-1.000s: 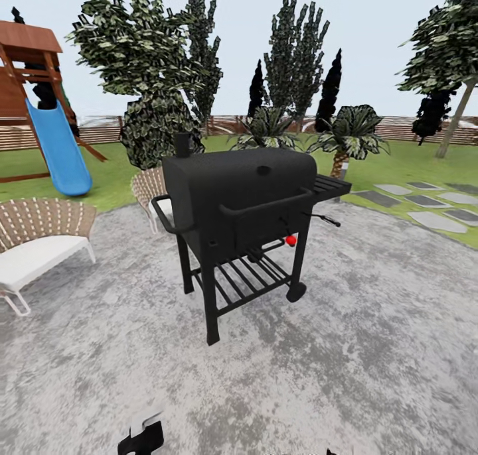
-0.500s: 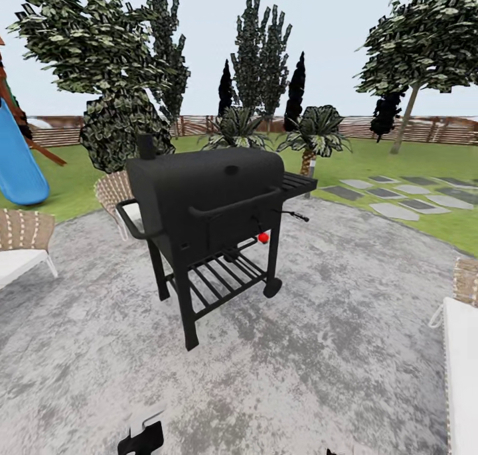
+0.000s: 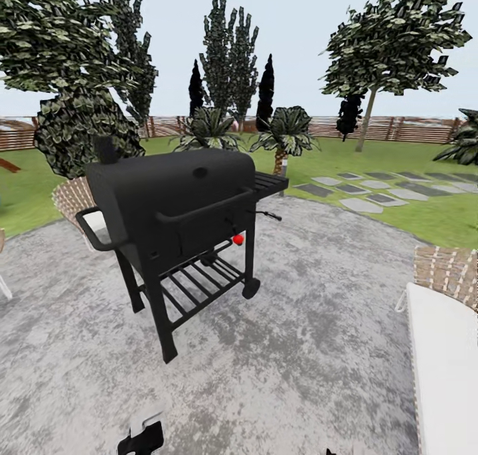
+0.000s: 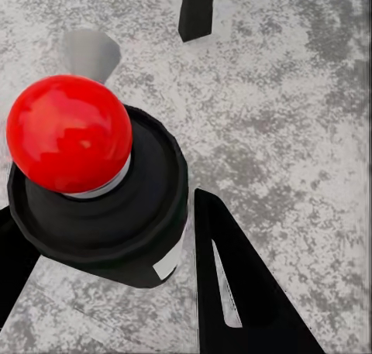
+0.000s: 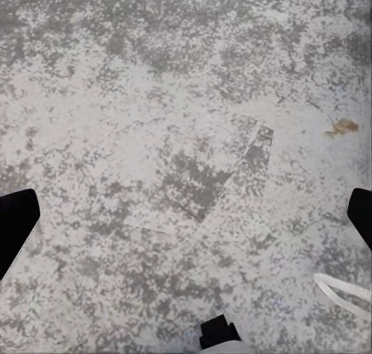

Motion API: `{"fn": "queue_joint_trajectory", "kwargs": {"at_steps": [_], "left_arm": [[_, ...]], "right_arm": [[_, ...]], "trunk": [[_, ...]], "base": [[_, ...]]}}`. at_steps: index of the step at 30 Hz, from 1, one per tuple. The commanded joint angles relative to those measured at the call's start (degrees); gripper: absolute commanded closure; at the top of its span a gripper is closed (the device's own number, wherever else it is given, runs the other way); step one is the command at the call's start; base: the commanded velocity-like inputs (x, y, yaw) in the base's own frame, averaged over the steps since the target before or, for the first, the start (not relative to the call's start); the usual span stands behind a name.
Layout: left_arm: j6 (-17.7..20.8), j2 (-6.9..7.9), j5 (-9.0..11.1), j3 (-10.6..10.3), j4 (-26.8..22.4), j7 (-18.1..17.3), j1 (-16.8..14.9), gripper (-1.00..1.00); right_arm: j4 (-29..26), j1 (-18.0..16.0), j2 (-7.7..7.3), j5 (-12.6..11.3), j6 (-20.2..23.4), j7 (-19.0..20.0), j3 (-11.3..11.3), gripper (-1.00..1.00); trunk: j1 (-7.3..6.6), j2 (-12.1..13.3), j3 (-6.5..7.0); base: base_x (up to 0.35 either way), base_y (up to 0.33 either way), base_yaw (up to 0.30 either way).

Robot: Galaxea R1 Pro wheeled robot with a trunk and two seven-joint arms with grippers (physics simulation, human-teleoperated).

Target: In the garden, pick up the pesticide atomizer on the floor and spray pesticide onto both trees until each tree trunk is fully covered.

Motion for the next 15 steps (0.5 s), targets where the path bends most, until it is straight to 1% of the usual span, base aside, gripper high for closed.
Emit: {"fn": "queue_joint_trajectory", "kwargs": {"at_steps": [1,6,8,15], "left_arm": [[-0.17,0.01,0.38,-0.5,0.02,0.28,-0.05,1.0],[-0.17,0.01,0.38,-0.5,0.06,0.28,-0.05,1.0],[-0.17,0.01,0.38,-0.5,0.06,0.28,-0.05,1.0],[-0.17,0.01,0.38,-0.5,0.07,0.28,-0.05,1.0]], "right_arm": [[0.03,-0.06,0.04,-0.03,-0.19,-0.12,-0.1,-1.0],[0.02,-0.06,0.05,-0.01,-0.19,-0.12,-0.1,-1.0],[0.05,-0.06,0.06,-0.02,-0.19,-0.12,-0.1,-1.0],[0.1,-0.06,0.05,-0.03,-0.19,-0.12,-0.1,-1.0]], "trunk": [[0.06,-0.12,-0.12],[0.06,-0.12,-0.1],[0.06,-0.12,-0.1],[0.06,-0.12,-0.1]], "base": [[0.301,0.0,-0.074],[0.319,0.0,-0.04],[0.33,0.0,-0.128],[0.333,0.0,-0.248]]}}
